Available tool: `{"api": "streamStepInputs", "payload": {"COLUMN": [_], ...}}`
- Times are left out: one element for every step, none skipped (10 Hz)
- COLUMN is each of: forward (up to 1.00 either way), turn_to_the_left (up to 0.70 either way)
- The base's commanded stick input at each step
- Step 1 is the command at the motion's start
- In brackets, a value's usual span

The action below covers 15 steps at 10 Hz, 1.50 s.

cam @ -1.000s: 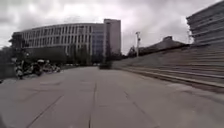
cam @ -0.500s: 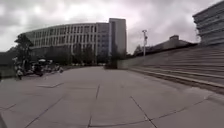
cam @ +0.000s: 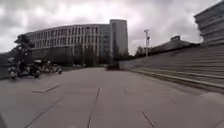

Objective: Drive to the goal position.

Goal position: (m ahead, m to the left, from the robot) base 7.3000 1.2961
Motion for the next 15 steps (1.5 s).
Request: {"api": "streamStepInputs", "payload": {"forward": [1.0,1.0,1.0,1.0,1.0,1.0,1.0,1.0,1.0,1.0,1.0,1.0,1.0,1.0,1.0], "turn_to_the_left": [0.0,0.0,0.0,0.0,0.0,0.0,0.0,0.05,0.15,0.28,0.2,0.0,0.0,0.0,0.0]}}
